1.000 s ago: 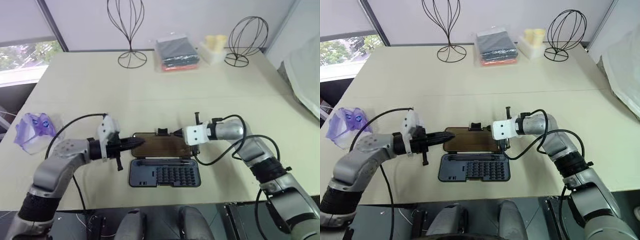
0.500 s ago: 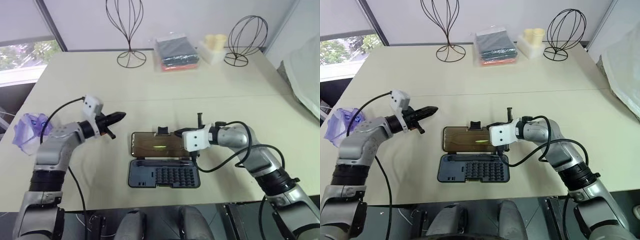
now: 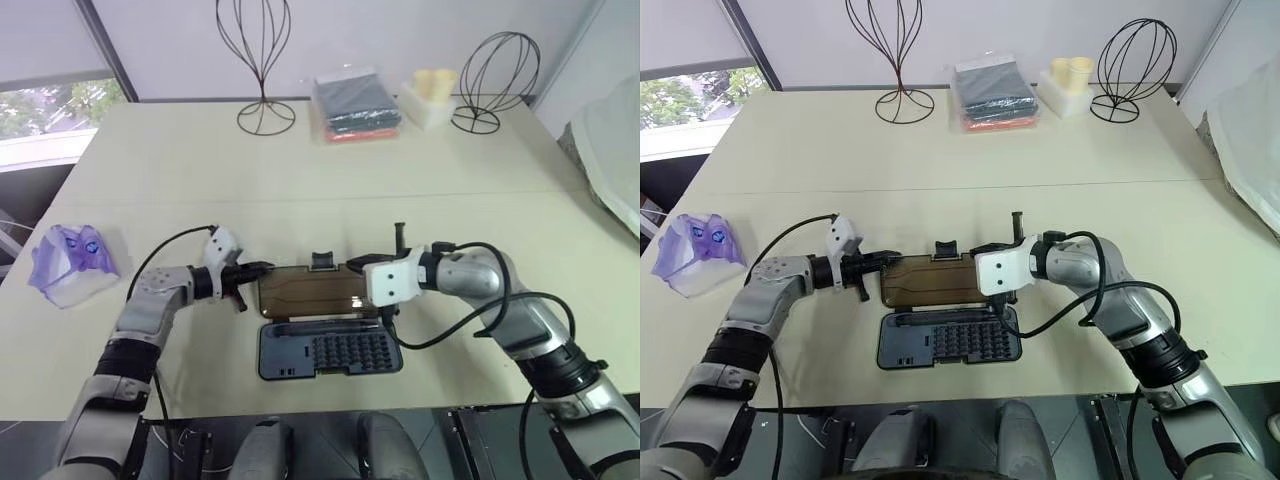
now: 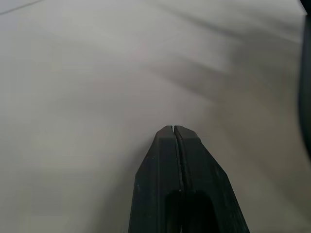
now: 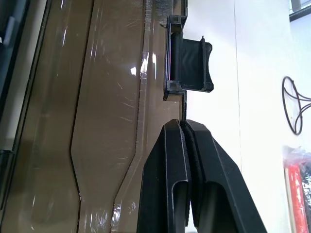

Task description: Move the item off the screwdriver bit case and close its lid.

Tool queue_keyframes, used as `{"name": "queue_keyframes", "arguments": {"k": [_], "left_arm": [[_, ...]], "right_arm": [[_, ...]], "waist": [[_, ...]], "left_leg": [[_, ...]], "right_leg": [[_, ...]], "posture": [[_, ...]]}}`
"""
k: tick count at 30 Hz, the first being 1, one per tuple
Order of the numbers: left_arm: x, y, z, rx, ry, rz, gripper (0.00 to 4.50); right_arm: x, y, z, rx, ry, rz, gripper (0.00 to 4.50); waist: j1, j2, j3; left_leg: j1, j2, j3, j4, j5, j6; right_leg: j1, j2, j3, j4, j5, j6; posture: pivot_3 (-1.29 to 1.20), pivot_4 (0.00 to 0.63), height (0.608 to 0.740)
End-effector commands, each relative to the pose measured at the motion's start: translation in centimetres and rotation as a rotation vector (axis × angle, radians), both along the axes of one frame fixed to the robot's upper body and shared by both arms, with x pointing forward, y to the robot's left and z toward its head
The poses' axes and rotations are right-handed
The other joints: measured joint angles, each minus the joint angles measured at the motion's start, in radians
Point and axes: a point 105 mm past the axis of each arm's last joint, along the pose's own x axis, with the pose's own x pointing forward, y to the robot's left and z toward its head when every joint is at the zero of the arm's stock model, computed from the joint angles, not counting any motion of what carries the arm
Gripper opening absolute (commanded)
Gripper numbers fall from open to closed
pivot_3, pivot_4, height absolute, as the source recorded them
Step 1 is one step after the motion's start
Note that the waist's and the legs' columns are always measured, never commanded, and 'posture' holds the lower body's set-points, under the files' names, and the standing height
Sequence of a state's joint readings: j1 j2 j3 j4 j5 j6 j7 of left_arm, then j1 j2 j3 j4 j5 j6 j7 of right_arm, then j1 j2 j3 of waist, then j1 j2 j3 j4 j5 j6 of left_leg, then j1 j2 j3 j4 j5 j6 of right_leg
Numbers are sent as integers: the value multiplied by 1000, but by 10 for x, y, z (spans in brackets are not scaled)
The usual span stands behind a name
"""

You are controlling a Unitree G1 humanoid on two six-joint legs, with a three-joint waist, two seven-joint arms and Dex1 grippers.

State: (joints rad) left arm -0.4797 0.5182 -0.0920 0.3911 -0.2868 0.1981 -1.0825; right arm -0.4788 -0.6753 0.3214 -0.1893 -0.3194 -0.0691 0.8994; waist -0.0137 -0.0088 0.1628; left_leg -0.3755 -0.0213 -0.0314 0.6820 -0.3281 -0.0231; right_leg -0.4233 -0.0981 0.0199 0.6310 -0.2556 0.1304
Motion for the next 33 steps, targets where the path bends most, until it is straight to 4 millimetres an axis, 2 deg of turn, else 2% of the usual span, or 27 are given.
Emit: {"name": "queue_keyframes", "arguments": {"k": [1,4,8,11,16,18,20,22,25,33], "left_arm": [[-12,-11,5,-23,36,-110,0],[-19,-15,5,-21,71,-167,0],[-18,-16,9,-32,78,-174,0],[-15,-18,13,-48,68,-164,0],[-10,-22,17,-62,48,-156,0],[-8,-23,18,-67,41,-151,0],[-7,-25,21,-78,35,-150,0],[-7,-27,25,-98,35,-157,0],[-12,-32,31,-118,39,-188,0],[-41,-34,40,-91,86,-328,0]], "right_arm": [[-3,0,8,4,-35,8,30],[-3,-1,7,2,-34,1,30],[-2,-3,6,5,-26,-11,30],[-3,-6,4,3,18,-27,924],[-12,-19,7,-17,110,-76,3449],[-17,-26,16,6,149,-98,3449],[-21,-36,35,73,178,-148,3449],[-20,-48,52,125,167,-205,3449],[-21,-63,67,181,171,-276,3449],[-20,-99,77,251,158,-442,3449]], "waist": [[0,0,0],[-1,0,0],[0,0,0],[1,0,0],[2,0,0],[3,0,0],[3,0,0],[3,0,0],[3,0,0],[2,0,0]], "left_leg": [[0,0,0,0,0,0],[0,0,0,0,-1,1],[0,0,0,0,-1,2],[0,0,0,0,-1,2],[0,0,0,1,-1,2],[0,0,-1,1,-1,2],[-1,0,-1,1,-1,2],[-1,0,-1,1,-2,4],[0,0,-1,1,-3,5],[-1,0,-1,1,-3,5]], "right_leg": [[0,0,0,0,0,0],[0,0,0,0,0,0],[0,0,0,0,0,0],[0,0,0,0,0,0],[0,0,0,0,0,0],[0,0,0,0,0,0],[0,0,0,0,0,0],[0,0,0,0,0,0],[0,0,0,0,0,0],[0,0,0,0,0,0]], "posture": [[0,150,740],[0,150,740],[0,150,740],[0,150,740],[0,150,740],[0,150,740],[0,150,740],[0,150,740],[0,150,740],[0,150,740]]}}
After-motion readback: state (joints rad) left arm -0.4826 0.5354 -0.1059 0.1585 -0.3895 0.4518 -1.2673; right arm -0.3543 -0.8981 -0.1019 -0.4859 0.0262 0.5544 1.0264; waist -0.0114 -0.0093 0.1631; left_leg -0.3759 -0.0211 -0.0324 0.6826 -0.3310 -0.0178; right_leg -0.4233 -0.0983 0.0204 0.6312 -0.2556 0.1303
